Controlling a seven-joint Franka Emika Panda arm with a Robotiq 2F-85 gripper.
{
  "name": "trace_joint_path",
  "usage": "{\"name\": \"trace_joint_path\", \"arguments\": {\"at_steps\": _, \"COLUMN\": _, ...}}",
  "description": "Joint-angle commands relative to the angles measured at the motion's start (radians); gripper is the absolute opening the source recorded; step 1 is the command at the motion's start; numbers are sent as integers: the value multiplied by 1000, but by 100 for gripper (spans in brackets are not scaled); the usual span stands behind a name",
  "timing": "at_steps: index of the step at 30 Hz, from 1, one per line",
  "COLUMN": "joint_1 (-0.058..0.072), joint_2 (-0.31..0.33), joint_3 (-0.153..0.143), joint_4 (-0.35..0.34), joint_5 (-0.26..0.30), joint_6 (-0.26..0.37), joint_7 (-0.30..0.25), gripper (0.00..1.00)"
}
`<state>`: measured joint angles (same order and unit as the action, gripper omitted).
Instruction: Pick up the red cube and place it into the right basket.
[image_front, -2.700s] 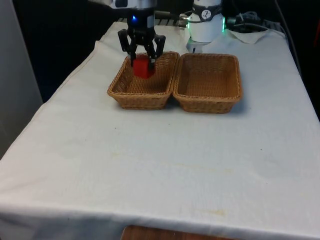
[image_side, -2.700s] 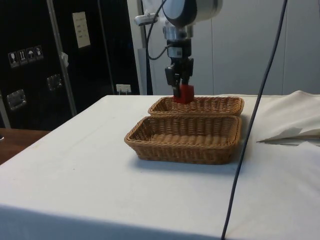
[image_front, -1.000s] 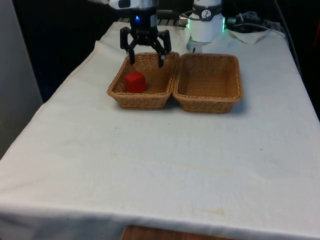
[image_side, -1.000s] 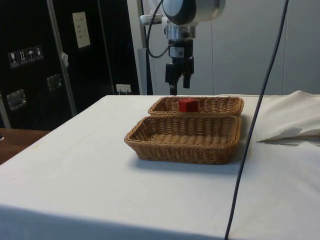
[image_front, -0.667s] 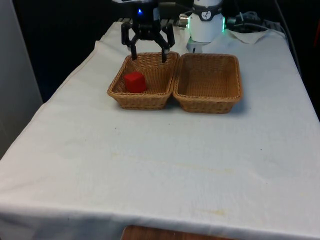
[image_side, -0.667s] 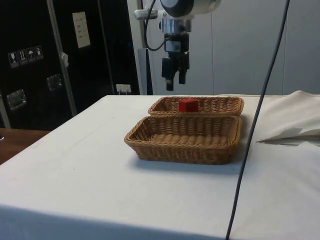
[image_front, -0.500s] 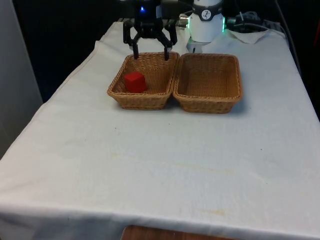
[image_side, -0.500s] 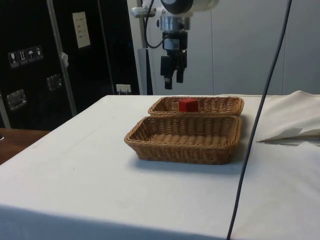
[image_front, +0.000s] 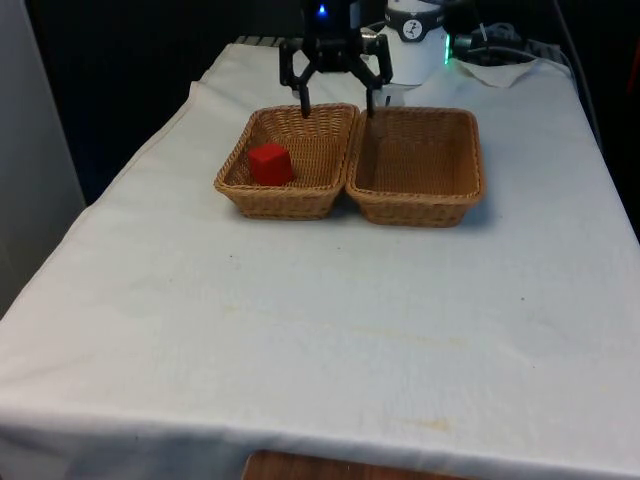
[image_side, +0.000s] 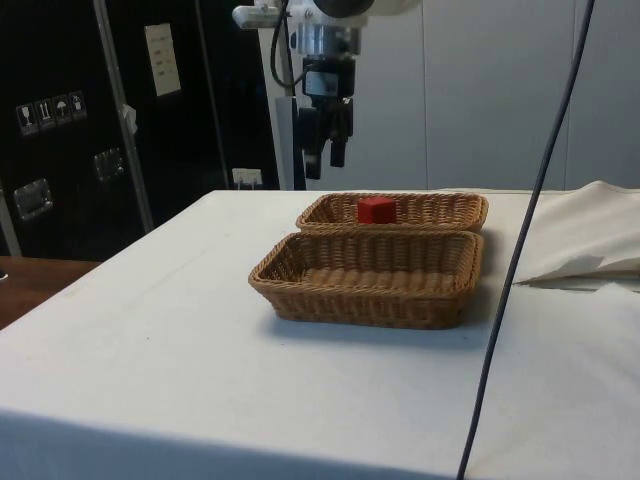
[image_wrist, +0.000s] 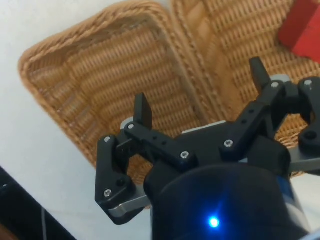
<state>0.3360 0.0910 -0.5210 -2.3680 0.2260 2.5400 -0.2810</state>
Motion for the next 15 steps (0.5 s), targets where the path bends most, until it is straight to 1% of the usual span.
{"name": "trace_joint_path", "arguments": {"at_steps": 1, "joint_1": 7, "joint_2": 3, "joint_3": 4, "joint_4": 7, "joint_5": -19, "joint_6": -9, "joint_7": 29, "gripper": 100}}
{"name": "trace_joint_path", "arguments": {"at_steps": 5, "joint_1": 7, "joint_2": 3, "joint_3": 29, "joint_4": 16, "joint_5": -17, "joint_6": -19, "joint_7": 52, "gripper": 100}}
{"name": "trace_joint_path", "arguments": {"at_steps": 6, "joint_1": 1, "joint_2": 0, "joint_3": 32, "joint_4": 13, "joint_5": 0, "joint_6": -13, "joint_7": 31, "gripper": 100}}
{"name": "trace_joint_path", "arguments": {"at_steps": 7, "joint_1": 8, "joint_2": 2, "joint_3": 42, "joint_4": 20, "joint_5": -17, "joint_6": -24, "joint_7": 64, "gripper": 100}}
{"name": "trace_joint_path", "arguments": {"at_steps": 8, "joint_1": 8, "joint_2": 2, "joint_3": 42, "joint_4": 20, "joint_5": -17, "joint_6": -24, "joint_7": 64, "gripper": 100}}
{"name": "trace_joint_path", "arguments": {"at_steps": 10, "joint_1": 8, "joint_2": 2, "joint_3": 55, "joint_4": 24, "joint_5": -17, "joint_6": -29, "joint_7": 77, "gripper": 100}}
{"name": "trace_joint_path", "arguments": {"at_steps": 11, "joint_1": 10, "joint_2": 3, "joint_3": 68, "joint_4": 30, "joint_5": -17, "joint_6": -35, "joint_7": 90, "gripper": 100}}
{"name": "trace_joint_path", "arguments": {"at_steps": 15, "joint_1": 10, "joint_2": 3, "joint_3": 95, "joint_4": 41, "joint_5": -16, "joint_6": -47, "joint_7": 115, "gripper": 100}}
